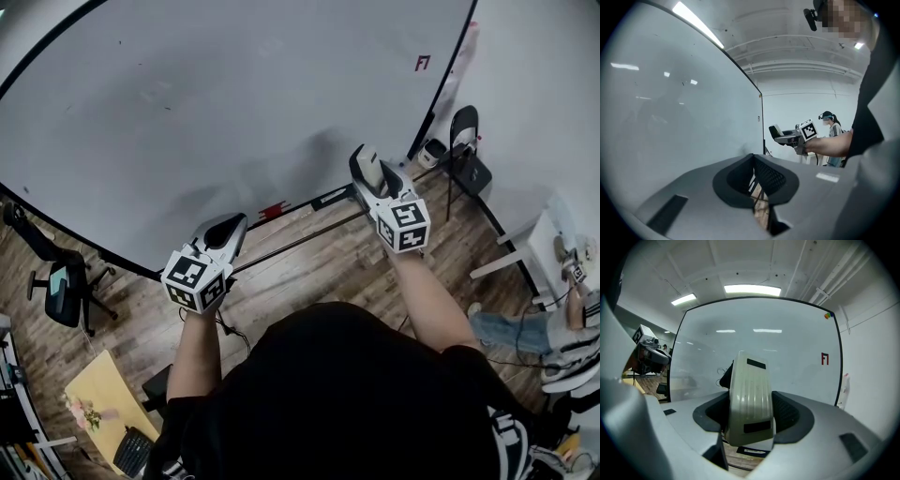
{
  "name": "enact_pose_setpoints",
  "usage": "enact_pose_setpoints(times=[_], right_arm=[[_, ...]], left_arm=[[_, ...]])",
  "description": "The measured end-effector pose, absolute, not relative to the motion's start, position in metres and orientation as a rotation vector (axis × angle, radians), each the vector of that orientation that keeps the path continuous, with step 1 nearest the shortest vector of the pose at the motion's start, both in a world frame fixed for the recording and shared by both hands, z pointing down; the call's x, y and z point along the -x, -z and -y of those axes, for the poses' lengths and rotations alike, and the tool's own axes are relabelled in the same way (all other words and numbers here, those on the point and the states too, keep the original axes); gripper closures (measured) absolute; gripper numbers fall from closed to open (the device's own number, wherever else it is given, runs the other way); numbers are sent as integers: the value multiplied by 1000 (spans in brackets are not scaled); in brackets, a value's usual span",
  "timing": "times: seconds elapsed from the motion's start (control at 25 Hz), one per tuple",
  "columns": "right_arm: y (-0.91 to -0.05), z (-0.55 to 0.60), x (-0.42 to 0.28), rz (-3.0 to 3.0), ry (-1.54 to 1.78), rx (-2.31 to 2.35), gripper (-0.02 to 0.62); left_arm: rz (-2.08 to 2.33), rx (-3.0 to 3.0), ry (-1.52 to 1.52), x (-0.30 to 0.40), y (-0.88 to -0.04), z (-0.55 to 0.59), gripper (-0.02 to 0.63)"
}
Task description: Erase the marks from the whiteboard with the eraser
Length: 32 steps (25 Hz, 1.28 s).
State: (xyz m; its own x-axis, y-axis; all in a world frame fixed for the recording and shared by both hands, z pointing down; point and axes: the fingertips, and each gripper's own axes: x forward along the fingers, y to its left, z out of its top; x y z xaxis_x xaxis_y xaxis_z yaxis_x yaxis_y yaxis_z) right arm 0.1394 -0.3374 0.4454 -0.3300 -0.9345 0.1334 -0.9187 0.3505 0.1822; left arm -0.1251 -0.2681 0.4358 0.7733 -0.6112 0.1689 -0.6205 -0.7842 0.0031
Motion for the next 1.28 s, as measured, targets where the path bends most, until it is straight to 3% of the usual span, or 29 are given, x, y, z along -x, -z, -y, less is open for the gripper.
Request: enact_pose_setpoints(times=[1.28], right_arm=[[-457, 331, -151, 2415, 23, -1660, 339]], left_arm=[[1022, -2885, -254, 119, -440, 262, 594]])
